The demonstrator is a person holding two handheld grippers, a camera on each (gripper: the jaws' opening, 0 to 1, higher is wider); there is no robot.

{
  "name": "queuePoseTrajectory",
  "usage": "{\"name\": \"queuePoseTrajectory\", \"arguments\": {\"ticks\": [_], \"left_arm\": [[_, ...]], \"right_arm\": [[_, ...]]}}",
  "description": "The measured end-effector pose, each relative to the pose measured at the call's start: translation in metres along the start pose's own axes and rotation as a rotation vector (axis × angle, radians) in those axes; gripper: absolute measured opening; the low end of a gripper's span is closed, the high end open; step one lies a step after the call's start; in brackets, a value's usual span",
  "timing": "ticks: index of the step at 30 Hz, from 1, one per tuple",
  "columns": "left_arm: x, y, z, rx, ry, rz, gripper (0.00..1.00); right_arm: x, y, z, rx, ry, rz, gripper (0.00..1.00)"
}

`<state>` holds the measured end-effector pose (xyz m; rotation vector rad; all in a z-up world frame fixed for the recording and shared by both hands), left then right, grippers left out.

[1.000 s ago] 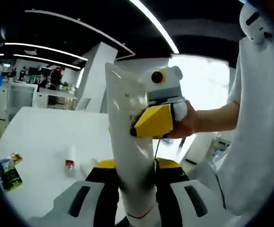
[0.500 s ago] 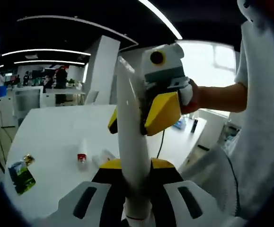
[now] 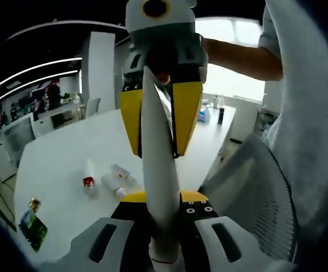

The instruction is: Arrange the skincare products in the storage area until every visible bottle or jar stands upright without overlapping.

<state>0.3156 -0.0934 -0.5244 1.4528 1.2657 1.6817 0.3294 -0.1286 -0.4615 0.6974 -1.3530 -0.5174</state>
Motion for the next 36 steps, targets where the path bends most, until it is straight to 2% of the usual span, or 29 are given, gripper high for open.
{"name": "queuePoseTrajectory", "arguments": {"ticks": [3,4,8,10,12,14,17,18,19,21,22,24,26,27,30,31,32,33,36], "left_arm": [[-0.001,-0.004,0.000,-0.005,-0.003,0.024,0.14],[-0.002,-0.004,0.000,-0.011,0.003,0.023,0.15],[-0.005,-0.002,0.005,-0.013,0.038,0.021,0.19],[-0.006,0.000,0.009,-0.084,0.065,0.013,0.20],[-0.009,0.000,0.007,-0.096,0.058,-0.002,0.21],[-0.012,0.000,0.012,-0.179,0.085,0.012,0.22],[-0.014,-0.008,0.016,-0.110,0.101,0.073,0.22],[-0.012,-0.011,0.020,-0.103,0.112,0.101,0.22],[-0.011,-0.011,0.022,-0.116,0.118,0.098,0.23],[-0.005,-0.017,0.029,-0.139,0.137,0.141,0.29],[0.001,-0.024,0.034,-0.136,0.153,0.196,0.32],[0.012,-0.033,0.046,-0.156,0.205,0.243,0.36],[0.018,-0.040,0.055,-0.112,0.235,0.239,0.37],[0.022,-0.049,0.062,-0.068,0.264,0.259,0.38],[0.024,-0.061,0.074,-0.065,0.321,0.339,0.40],[0.022,-0.062,0.076,-0.068,0.344,0.333,0.39],[0.016,-0.061,0.074,-0.103,0.331,0.321,0.38],[0.015,-0.062,0.071,-0.134,0.300,0.346,0.36],[0.019,-0.061,0.070,-0.129,0.312,0.322,0.33]], "right_arm": [[-0.004,-0.002,0.001,-0.009,-0.004,0.016,0.04],[-0.003,-0.001,0.001,0.015,-0.012,0.018,0.03],[-0.001,-0.002,0.000,0.043,-0.076,0.033,0.00],[0.002,-0.003,0.000,0.053,-0.104,0.033,0.00],[0.004,-0.005,-0.002,0.054,-0.122,0.043,0.00],[0.006,-0.008,-0.005,0.054,-0.142,0.044,0.00],[0.007,-0.015,-0.011,0.027,-0.167,0.059,0.00],[0.009,-0.019,-0.016,0.030,-0.182,0.075,0.00],[0.011,-0.021,-0.019,0.026,-0.194,0.077,0.00],[0.018,-0.025,-0.030,0.003,-0.235,0.078,0.00],[0.021,-0.027,-0.034,-0.002,-0.248,0.080,0.00],[0.028,-0.032,-0.046,-0.026,-0.275,0.087,0.00],[0.032,-0.041,-0.059,-0.055,-0.295,0.109,0.00],[0.034,-0.046,-0.064,-0.069,-0.303,0.122,0.00],[0.036,-0.067,-0.084,-0.130,-0.304,0.199,0.00],[0.036,-0.070,-0.087,-0.134,-0.307,0.209,0.00],[0.036,-0.077,-0.096,-0.121,-0.315,0.234,0.00],[0.038,-0.085,-0.104,-0.129,-0.324,0.266,0.00],[0.043,-0.098,-0.127,-0.142,-0.328,0.305,0.00]]}}
Point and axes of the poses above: the point that each gripper's makers call its tool centre point, and the gripper's own axes: x roughly backward along the fingers, z roughly to its left, y roughly out of its top, the point moved 5 cm from there along x, roughly backward along the fingers, and after that the axes turned 4 degrees about -y, right-handed, at the moved point
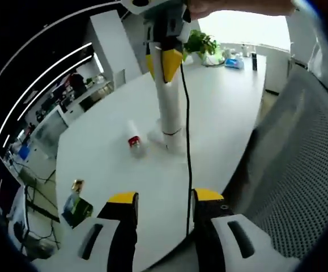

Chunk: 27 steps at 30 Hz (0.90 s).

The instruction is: Arrange the skincare products in the storage area until every visible bottle or jar stands upright without overlapping.

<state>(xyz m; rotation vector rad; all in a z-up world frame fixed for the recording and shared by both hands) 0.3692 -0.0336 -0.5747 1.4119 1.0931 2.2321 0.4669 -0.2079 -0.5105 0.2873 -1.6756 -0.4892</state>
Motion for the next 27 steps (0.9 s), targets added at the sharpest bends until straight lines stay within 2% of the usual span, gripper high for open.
{"name": "queuePoseTrajectory", "arguments": {"ticks": [4,10,11,15,19,24,27], "left_arm": [[-0.002,-0.006,0.004,0.028,0.003,0.025,0.33],[-0.001,-0.006,0.009,0.046,0.026,0.020,0.29],[-0.001,-0.007,0.010,0.047,0.028,0.022,0.29],[-0.001,-0.008,0.011,0.046,0.031,0.023,0.29],[-0.001,-0.009,0.011,0.052,0.033,0.023,0.28],[-0.001,-0.010,0.011,0.051,0.030,0.025,0.26],[-0.001,-0.010,0.011,0.054,0.028,0.029,0.24]], "right_arm": [[-0.003,-0.005,-0.029,-0.010,-0.017,0.039,0.00],[0.000,-0.004,-0.071,-0.037,-0.058,0.067,0.00],[0.000,-0.005,-0.084,-0.047,-0.070,0.075,0.00],[0.002,-0.009,-0.105,-0.037,-0.092,0.094,0.00],[0.000,-0.023,-0.127,-0.035,-0.098,0.142,0.00],[-0.004,-0.044,-0.149,-0.021,-0.099,0.236,0.00],[-0.006,-0.052,-0.160,-0.017,-0.085,0.250,0.00]]}}
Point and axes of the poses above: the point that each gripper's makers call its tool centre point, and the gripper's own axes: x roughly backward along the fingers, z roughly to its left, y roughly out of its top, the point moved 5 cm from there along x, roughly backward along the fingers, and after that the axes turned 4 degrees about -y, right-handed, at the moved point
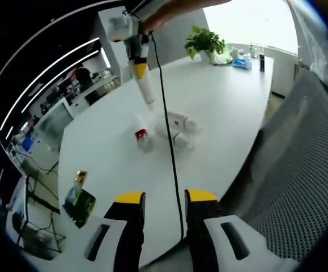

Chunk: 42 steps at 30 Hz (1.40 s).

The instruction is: Arrange the skincare products in the storage area until every visible bottle or jar stands upright without overlapping.

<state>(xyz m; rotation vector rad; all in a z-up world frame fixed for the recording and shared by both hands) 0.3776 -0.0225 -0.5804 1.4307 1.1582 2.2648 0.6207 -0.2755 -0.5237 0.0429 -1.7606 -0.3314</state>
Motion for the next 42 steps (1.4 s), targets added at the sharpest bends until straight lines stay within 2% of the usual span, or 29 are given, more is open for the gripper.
{"name": "queuePoseTrajectory", "arguments": {"ticks": [4,13,17,30,33,37,39,42], "left_arm": [[0.000,0.000,0.002,0.010,0.007,-0.004,0.24],[0.001,0.001,0.001,0.037,0.002,-0.016,0.24],[0.000,-0.001,0.000,0.034,-0.004,-0.001,0.24],[0.000,-0.002,-0.001,0.029,-0.012,0.005,0.23],[-0.001,-0.002,-0.003,0.038,-0.025,0.004,0.20],[0.000,-0.001,-0.005,0.019,-0.031,-0.007,0.17],[0.000,-0.002,-0.003,0.042,-0.021,-0.003,0.19],[-0.001,-0.001,-0.004,0.035,-0.030,-0.008,0.19]], "right_arm": [[-0.003,-0.001,-0.010,-0.027,0.023,-0.009,0.00],[-0.010,0.008,-0.017,0.016,0.034,0.011,0.00],[-0.016,0.008,-0.014,0.024,0.055,0.026,0.00],[-0.028,-0.005,-0.006,0.024,0.089,0.051,0.00],[-0.032,-0.008,-0.005,0.026,0.109,0.065,0.00],[-0.028,-0.009,-0.004,0.026,0.089,0.063,0.00],[-0.028,-0.012,-0.005,0.022,0.101,0.061,0.00],[-0.027,-0.014,-0.007,0.013,0.086,0.049,0.00]]}}
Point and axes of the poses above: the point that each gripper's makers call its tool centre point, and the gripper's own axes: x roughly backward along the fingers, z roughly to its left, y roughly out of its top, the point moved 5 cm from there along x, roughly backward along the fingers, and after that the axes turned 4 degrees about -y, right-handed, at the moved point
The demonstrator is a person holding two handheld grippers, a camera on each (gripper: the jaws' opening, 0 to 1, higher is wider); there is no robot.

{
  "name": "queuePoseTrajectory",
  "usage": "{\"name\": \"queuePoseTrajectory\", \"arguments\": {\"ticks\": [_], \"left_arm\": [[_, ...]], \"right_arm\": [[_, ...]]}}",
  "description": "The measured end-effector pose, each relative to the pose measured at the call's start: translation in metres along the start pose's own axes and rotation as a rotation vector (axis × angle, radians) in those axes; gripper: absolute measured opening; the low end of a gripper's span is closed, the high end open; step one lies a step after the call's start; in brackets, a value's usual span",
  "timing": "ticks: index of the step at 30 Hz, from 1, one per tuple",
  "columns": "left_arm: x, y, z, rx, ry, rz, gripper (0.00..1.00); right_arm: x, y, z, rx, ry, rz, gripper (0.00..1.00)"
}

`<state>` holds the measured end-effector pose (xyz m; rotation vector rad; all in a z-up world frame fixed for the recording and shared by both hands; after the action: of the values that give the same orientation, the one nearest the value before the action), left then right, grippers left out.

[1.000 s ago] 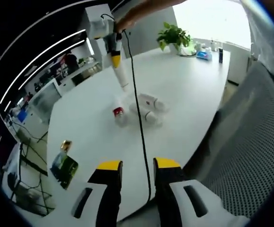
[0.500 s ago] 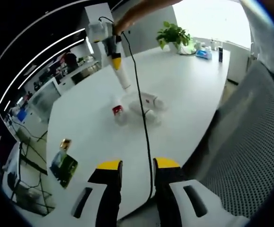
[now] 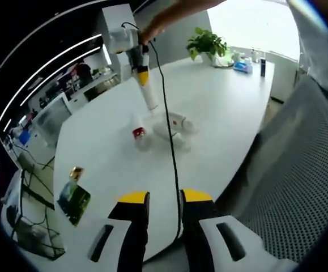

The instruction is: Arrange the skincare products in the storage area until every visible bottle or jar stands upright without overlapping.

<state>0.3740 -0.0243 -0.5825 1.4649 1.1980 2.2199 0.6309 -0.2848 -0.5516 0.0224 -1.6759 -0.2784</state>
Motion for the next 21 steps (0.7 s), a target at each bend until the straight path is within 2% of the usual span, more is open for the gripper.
{"name": "queuePoseTrajectory", "arguments": {"ticks": [6,16,21], "left_arm": [[0.000,0.000,0.001,-0.002,0.004,-0.003,0.20],[0.000,-0.003,0.001,0.003,-0.001,0.012,0.20],[-0.001,-0.003,0.000,0.003,-0.003,0.018,0.20]], "right_arm": [[-0.001,-0.001,-0.008,0.023,-0.001,0.020,0.00],[0.000,-0.013,-0.027,-0.047,-0.001,0.045,0.00],[0.002,-0.023,-0.032,-0.048,-0.001,0.076,0.00]]}}
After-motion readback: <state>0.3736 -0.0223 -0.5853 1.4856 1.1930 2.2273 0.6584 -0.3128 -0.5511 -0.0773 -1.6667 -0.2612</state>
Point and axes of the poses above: the point that each gripper's makers call its tool centre point, and the gripper's own axes: x roughly backward along the fingers, z roughly to its left, y roughly out of its top, the point moved 5 cm from there along x, roughly backward along the fingers, and after that the axes turned 4 degrees about -y, right-handed, at the moved point
